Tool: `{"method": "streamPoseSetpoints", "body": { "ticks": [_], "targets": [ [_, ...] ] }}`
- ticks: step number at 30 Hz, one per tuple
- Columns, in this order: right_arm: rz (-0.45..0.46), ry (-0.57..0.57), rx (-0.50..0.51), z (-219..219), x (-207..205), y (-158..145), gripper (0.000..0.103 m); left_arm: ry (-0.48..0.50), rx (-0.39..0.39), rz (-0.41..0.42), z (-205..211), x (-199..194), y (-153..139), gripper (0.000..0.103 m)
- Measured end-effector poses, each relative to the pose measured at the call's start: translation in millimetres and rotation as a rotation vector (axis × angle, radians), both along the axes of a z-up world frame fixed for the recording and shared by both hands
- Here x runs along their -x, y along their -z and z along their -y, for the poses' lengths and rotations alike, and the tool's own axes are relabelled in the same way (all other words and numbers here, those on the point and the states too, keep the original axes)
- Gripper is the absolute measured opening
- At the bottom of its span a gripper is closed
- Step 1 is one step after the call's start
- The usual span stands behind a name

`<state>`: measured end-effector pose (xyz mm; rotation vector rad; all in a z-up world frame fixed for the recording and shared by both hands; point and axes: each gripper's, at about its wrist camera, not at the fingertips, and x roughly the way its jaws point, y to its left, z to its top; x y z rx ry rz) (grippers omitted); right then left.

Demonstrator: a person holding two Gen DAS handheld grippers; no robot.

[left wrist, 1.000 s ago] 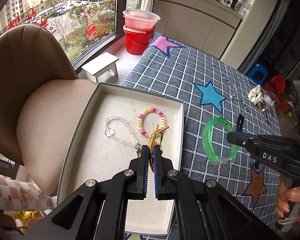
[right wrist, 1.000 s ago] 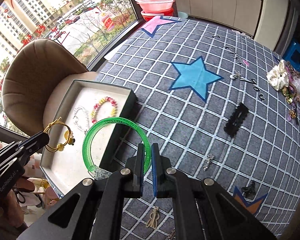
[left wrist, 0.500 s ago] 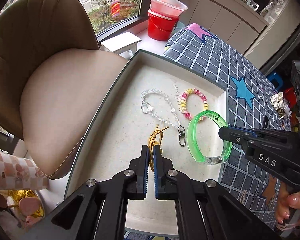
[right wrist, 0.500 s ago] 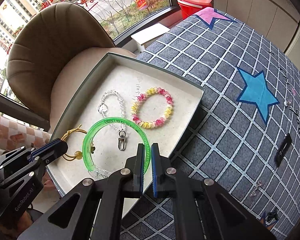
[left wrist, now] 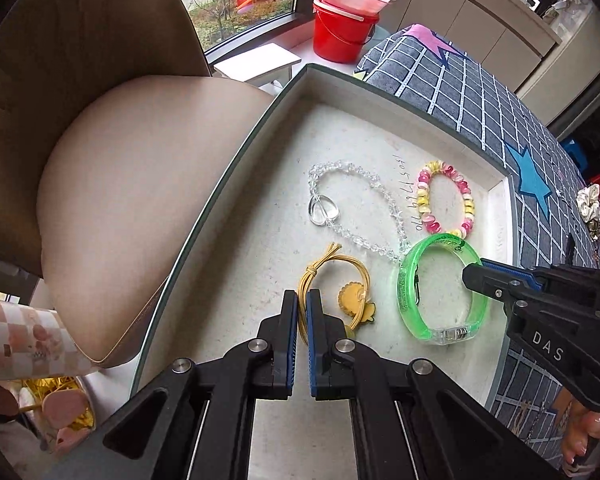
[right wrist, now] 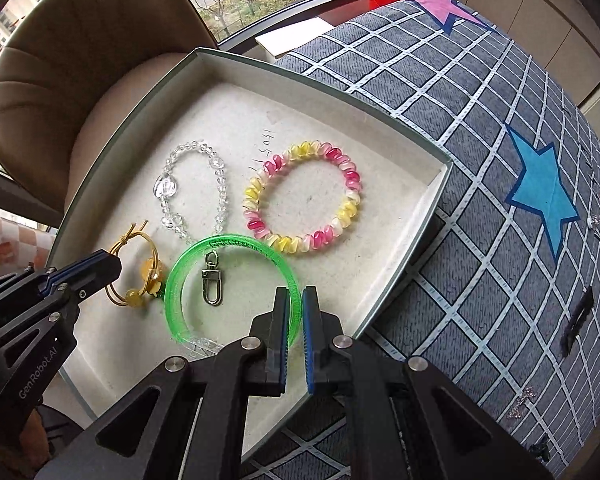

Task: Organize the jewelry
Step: 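Carry the hair tie and green bangle into the white tray and release both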

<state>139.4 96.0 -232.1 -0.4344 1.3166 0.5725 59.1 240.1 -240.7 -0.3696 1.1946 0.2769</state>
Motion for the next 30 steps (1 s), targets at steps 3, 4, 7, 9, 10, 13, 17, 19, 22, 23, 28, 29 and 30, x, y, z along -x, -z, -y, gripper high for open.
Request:
{"method": "streamPoseSetpoints", "body": {
  "ticks": [3, 4, 7, 9, 10, 13, 17, 19, 22, 23, 28, 29, 30],
  "targets": [
    [0.012, 0.014, 0.006, -1.4, -4.4, 0.1, 0.006, 0.002, -0.018, -0.005, 0.6, -9.1, 4.1, 0.012],
    [0.017, 0.017, 0.008, -1.8, -6.1, 0.4, 0.006, 0.002, -0.028, -0.007, 0.2, -11.9, 5.1, 0.012],
    [0.026, 0.028, 0.016, -1.4, -12.5, 1.4, 0.006, 0.005, -0.073, -0.016, 2.4, -17.0, 7.8, 0.012],
    [0.022, 0.035, 0.012, 1.3, -15.4, 1.0, 0.006, 0.009, -0.096, -0.027, 4.2, -17.5, 10.2, 0.012],
    [0.021, 0.035, 0.012, 2.1, -18.4, 1.1, 0.007, 0.011, -0.105, -0.032, 5.4, -17.0, 11.3, 0.012],
    [0.009, 0.035, 0.004, 4.1, -21.6, 1.2, 0.007, 0.013, -0.131, -0.042, 9.9, -13.8, 12.8, 0.012],
    [-0.008, 0.044, -0.01, 8.2, -26.0, 2.6, 0.008, 0.015, -0.155, -0.043, 15.1, -10.3, 11.9, 0.012],
    [-0.011, 0.052, -0.028, 10.8, -26.5, -1.0, 0.01, 0.02, -0.172, -0.036, 18.6, -10.6, 10.4, 0.012],
    [-0.019, 0.072, -0.077, 15.1, -30.2, -10.2, 0.027, 0.032, -0.19, -0.029, 23.9, -11.6, 9.8, 0.012],
    [-0.019, 0.078, -0.096, 17.8, -30.8, -15.1, 0.032, 0.035, -0.194, -0.031, 25.6, -12.0, 9.8, 0.012],
    [0.01, 0.104, -0.149, 30.9, -30.4, -39.3, 0.047, 0.04, -0.205, -0.028, 29.6, -10.8, 9.4, 0.012],
    [0.01, 0.112, -0.159, 33.8, -28.2, -42.1, 0.048, 0.041, -0.204, -0.027, 30.4, -10.8, 10.3, 0.012],
    [0.01, 0.12, -0.169, 38.7, -28.0, -45.5, 0.051, 0.041, -0.203, -0.025, 31.0, -10.7, 11.3, 0.012]
  ]
}}
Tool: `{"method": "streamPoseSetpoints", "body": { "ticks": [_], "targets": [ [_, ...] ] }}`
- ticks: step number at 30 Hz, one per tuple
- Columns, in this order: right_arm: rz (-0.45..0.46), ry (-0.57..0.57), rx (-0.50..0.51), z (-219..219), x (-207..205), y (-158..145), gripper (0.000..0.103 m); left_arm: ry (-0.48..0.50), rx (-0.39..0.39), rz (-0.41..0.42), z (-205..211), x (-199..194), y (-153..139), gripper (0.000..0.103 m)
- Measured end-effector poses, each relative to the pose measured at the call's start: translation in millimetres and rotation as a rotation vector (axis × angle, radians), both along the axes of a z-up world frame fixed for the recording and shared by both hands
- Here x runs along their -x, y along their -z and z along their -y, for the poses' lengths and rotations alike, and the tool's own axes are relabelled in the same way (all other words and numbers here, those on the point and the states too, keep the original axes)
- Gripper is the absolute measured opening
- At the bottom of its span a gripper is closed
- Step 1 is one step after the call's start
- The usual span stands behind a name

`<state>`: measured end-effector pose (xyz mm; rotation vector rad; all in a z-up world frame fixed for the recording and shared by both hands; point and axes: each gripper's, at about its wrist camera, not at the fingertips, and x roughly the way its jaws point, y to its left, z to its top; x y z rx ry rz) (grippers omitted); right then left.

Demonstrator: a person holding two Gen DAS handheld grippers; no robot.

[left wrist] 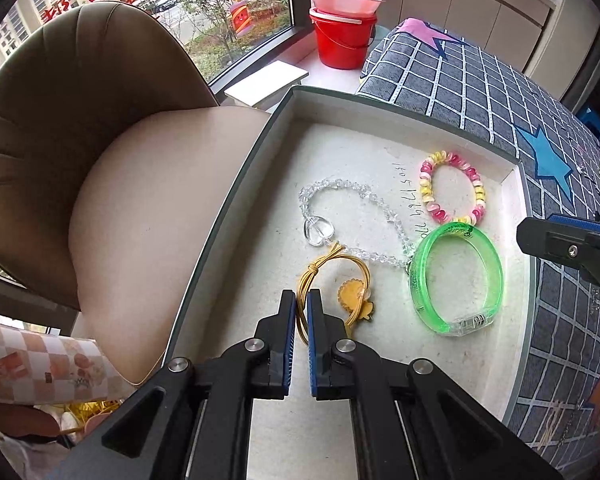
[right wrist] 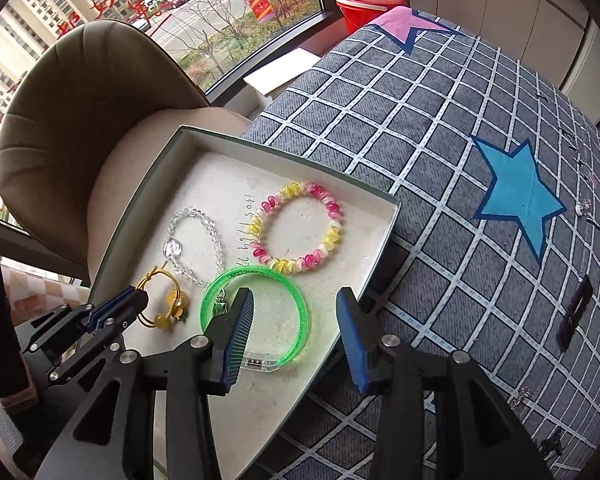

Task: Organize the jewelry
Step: 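Carry the hair tie and green bangle into the white tray and release both, then move both tools back over the remaining jewelry on the table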

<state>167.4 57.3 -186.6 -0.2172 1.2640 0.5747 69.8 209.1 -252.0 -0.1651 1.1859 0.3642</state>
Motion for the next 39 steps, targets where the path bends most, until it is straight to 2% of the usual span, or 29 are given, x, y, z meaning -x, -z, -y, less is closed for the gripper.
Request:
{"method": "streamPoseSetpoints", "body": {
  "ticks": [4, 5, 6, 7, 8, 9, 17, 19, 21, 24, 29, 31, 34, 39],
  "targets": [
    [0.002, 0.028, -0.023, 12.1, 4.1, -6.5, 0.054, -0.006, -0.01, -0.005, 2.3, -0.6, 4.6, 0.013],
    [0.002, 0.034, -0.027, 16.7, 4.1, -7.8, 0.054, -0.009, -0.013, -0.009, 2.6, -1.5, 5.9, 0.038],
    [0.001, 0.042, -0.03, 23.4, 6.2, -9.9, 0.057, -0.012, -0.013, -0.012, 2.9, -1.9, 6.3, 0.067],
    [-0.002, 0.052, -0.035, 26.4, 6.8, -10.4, 0.06, -0.025, -0.029, -0.008, 3.2, -0.1, 5.0, 0.103],
    [-0.005, 0.062, -0.043, 30.3, 8.4, -11.7, 0.062, -0.03, -0.065, 0.027, 3.5, 2.2, -3.3, 0.103],
    [-0.007, 0.072, -0.049, 37.7, 10.7, -15.4, 0.063, -0.017, -0.085, 0.028, 4.9, 0.3, -9.8, 0.103],
    [-0.029, 0.157, -0.084, 84.9, 16.3, -19.2, 0.07, 0.039, -0.134, 0.008, 15.8, -8.9, -47.6, 0.103],
    [-0.038, 0.179, -0.096, 97.5, 19.5, -19.7, 0.081, 0.061, -0.135, 0.007, 21.6, -9.5, -56.0, 0.103],
    [-0.042, 0.198, -0.107, 110.8, 22.7, -20.6, 0.081, 0.075, -0.122, 0.001, 27.4, -10.1, -62.8, 0.103],
    [-0.052, 0.23, -0.117, 131.5, 28.8, -22.8, 0.081, 0.114, -0.063, -0.024, 37.8, -10.5, -69.5, 0.103],
    [-0.05, 0.329, -0.141, 178.2, 38.3, -28.8, 0.083, 0.181, -0.044, -0.012, 74.1, -6.6, -85.9, 0.103],
    [-0.059, 0.381, -0.167, 201.2, 42.0, -30.6, 0.102, 0.215, -0.028, -0.003, 90.0, -10.5, -92.1, 0.103],
    [-0.05, 0.451, -0.182, 233.8, 49.8, -33.2, 0.103, 0.278, -0.01, 0.002, 117.8, -15.3, -95.8, 0.103],
    [-0.067, 0.546, -0.133, 281.5, 65.7, -31.3, 0.103, 0.375, 0.019, -0.021, 160.1, -21.9, -89.9, 0.103]
  ]
}}
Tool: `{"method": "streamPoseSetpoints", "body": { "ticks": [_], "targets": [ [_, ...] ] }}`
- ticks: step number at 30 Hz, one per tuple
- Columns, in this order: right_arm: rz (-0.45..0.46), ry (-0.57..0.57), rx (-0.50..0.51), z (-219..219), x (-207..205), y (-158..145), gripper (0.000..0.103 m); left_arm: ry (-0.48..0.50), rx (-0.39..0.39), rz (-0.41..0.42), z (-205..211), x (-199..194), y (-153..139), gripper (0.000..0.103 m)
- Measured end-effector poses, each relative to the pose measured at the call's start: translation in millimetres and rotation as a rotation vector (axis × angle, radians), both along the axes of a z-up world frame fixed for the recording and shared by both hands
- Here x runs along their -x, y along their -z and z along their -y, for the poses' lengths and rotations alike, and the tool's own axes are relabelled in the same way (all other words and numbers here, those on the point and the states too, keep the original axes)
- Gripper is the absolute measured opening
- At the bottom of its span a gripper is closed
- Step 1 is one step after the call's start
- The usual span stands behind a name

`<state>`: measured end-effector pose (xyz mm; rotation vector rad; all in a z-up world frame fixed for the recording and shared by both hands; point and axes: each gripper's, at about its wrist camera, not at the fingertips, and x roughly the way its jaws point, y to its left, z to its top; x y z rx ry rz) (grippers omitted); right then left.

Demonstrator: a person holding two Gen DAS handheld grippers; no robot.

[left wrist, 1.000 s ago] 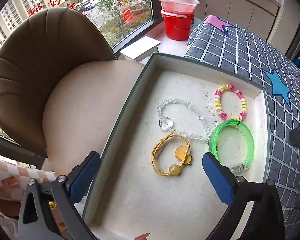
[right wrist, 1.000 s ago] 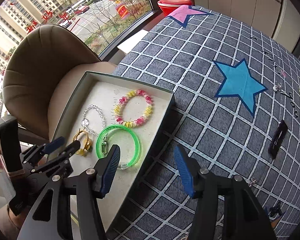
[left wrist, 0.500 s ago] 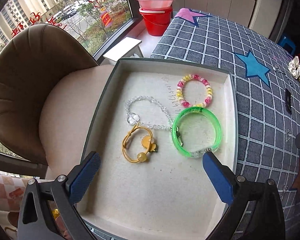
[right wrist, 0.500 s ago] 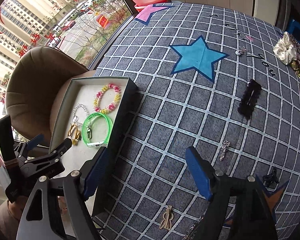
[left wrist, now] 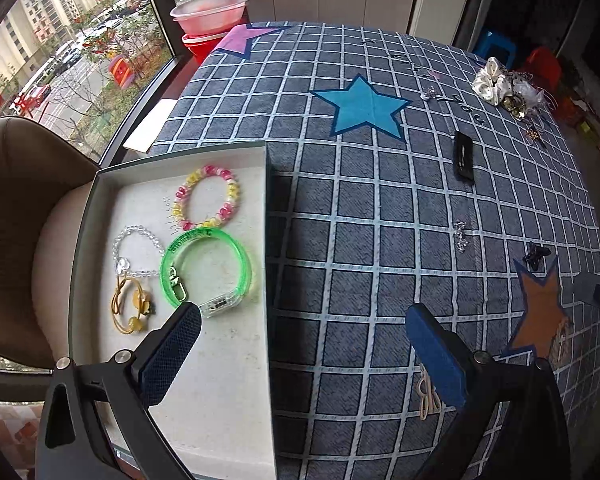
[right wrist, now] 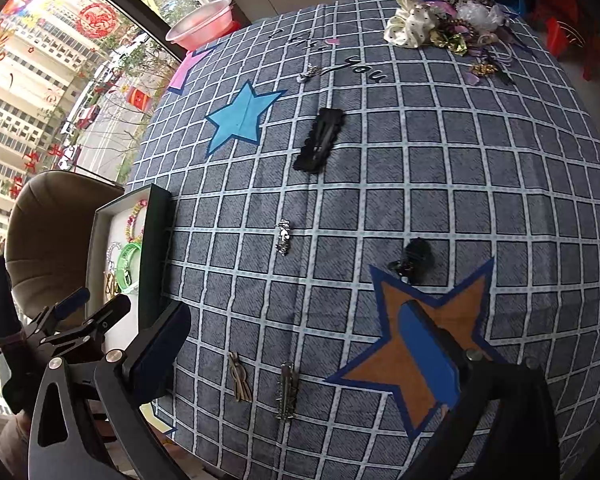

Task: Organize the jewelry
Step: 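Move both tools back over the remaining jewelry on the table, then grasp the silver clip with the left tool while the right tool grasps the braided brown bracelet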

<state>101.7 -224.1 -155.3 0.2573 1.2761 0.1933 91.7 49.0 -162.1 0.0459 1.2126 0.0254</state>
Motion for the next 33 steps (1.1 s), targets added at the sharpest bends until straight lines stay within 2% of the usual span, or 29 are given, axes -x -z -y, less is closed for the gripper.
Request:
{"method": "streamPoseSetpoints", "body": {
  "ticks": [6, 7, 12, 15, 19, 20, 30, 31, 32, 33],
  "targets": [
    [-0.037, 0.117, 0.072, 54.8, 27.6, 5.9, 0.103, 0.072, -0.01, -0.036, 38.2, -1.2, 9.5, 0.103],
    [-0.043, 0.136, 0.082, 63.5, 33.1, 7.1, 0.103, 0.075, -0.01, -0.044, 50.0, -1.1, 19.2, 0.103],
    [-0.073, 0.212, 0.133, 94.7, 58.5, 15.6, 0.103, 0.069, 0.019, -0.094, 51.4, -8.3, 32.5, 0.103],
    [-0.106, 0.24, 0.14, 105.7, 70.1, 24.5, 0.103, 0.077, 0.004, -0.103, 52.0, -2.4, 37.7, 0.103],
    [-0.13, 0.243, 0.144, 108.1, 77.3, 34.2, 0.103, 0.081, -0.005, -0.117, 63.3, -6.6, 44.1, 0.103],
    [-0.132, 0.237, 0.147, 107.1, 77.9, 36.0, 0.103, 0.08, -0.005, -0.119, 74.8, -14.8, 53.1, 0.103],
    [-0.14, 0.196, 0.214, 84.8, 67.5, 52.9, 0.103, 0.106, 0.0, -0.081, 99.4, -40.1, 55.2, 0.103],
    [-0.139, 0.193, 0.219, 82.4, 65.4, 54.4, 0.103, 0.109, 0.003, -0.077, 100.0, -40.6, 54.5, 0.101],
    [-0.139, 0.19, 0.223, 79.9, 62.1, 56.2, 0.103, 0.112, 0.003, -0.077, 100.1, -40.0, 54.4, 0.095],
    [-0.138, 0.187, 0.229, 78.2, 61.4, 57.8, 0.103, 0.118, 0.006, -0.085, 99.4, -38.3, 54.8, 0.095]
  ]
}}
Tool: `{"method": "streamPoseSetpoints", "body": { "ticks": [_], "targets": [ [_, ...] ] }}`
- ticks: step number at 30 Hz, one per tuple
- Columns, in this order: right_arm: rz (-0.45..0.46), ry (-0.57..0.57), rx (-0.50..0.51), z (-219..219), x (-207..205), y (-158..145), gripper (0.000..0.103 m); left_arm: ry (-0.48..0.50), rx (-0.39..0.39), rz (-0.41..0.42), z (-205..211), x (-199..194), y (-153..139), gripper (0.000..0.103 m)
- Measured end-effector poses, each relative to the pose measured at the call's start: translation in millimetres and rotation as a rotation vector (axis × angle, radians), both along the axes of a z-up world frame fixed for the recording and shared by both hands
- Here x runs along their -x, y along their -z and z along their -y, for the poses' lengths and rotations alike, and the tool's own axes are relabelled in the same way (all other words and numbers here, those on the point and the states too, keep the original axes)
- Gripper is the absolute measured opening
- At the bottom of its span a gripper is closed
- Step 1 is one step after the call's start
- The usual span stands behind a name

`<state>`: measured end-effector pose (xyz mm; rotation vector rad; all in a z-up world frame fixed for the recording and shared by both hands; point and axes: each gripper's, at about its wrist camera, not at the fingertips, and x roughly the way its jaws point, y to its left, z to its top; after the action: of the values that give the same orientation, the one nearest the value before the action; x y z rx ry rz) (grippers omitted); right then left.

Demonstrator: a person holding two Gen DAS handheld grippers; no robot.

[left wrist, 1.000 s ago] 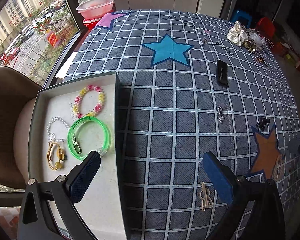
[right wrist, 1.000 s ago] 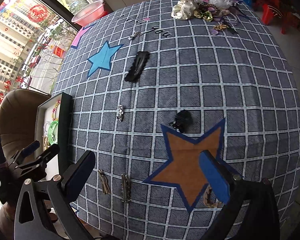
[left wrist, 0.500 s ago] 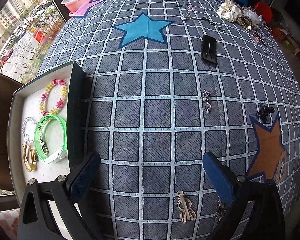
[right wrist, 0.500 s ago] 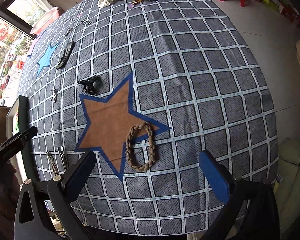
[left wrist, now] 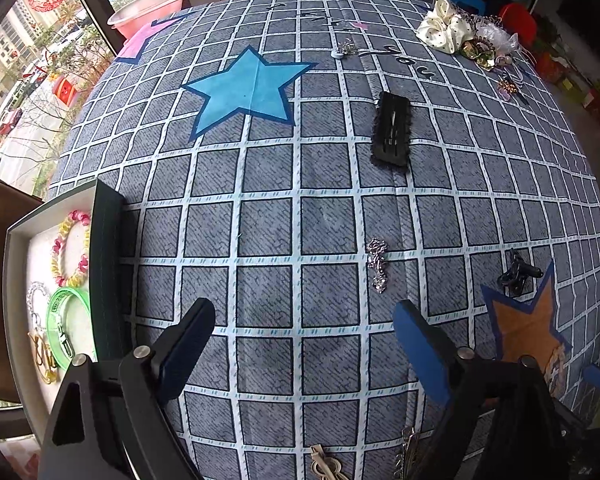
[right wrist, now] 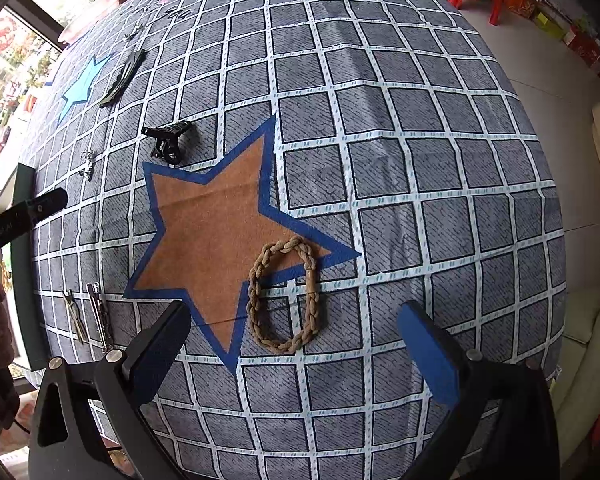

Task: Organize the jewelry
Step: 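Grasp the silver clip with the left tool while the right tool grasps the braided brown bracelet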

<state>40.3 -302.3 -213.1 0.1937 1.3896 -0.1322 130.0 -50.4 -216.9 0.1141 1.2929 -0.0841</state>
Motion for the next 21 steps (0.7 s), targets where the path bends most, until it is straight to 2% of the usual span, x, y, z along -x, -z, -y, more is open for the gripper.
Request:
{"method": "streamPoseSetpoints", "body": {
  "ticks": [3, 5, 8, 10, 12, 18, 21],
  "targets": [
    [-0.004, -0.008, 0.019, -2.5, -0.5, 1.6, 0.103, 0.008, 0.006, -0.01, 15.4, -15.7, 5.7, 0.095],
    [-0.009, -0.006, 0.024, -1.2, -4.4, 4.5, 0.103, 0.018, 0.006, -0.011, 20.9, -18.6, 9.8, 0.082],
    [-0.014, -0.001, 0.029, 0.3, -8.7, 9.8, 0.103, 0.029, 0.014, -0.032, 30.2, -25.3, 17.1, 0.079],
    [-0.017, -0.003, 0.031, 2.3, -10.0, 13.3, 0.103, 0.041, 0.017, -0.03, 34.8, -25.8, 18.6, 0.07],
    [-0.019, -0.011, 0.034, 7.6, -10.8, 12.9, 0.103, 0.049, 0.02, -0.028, 38.7, -25.3, 18.1, 0.07],
    [-0.029, -0.056, 0.083, -0.6, -13.1, 19.8, 0.095, 0.081, 0.033, -0.024, 46.4, -27.9, 16.0, 0.048],
    [-0.014, -0.084, 0.111, -7.6, -11.0, 20.3, 0.086, 0.101, 0.038, -0.027, 50.2, -31.4, 17.1, 0.028]
  ]
}}
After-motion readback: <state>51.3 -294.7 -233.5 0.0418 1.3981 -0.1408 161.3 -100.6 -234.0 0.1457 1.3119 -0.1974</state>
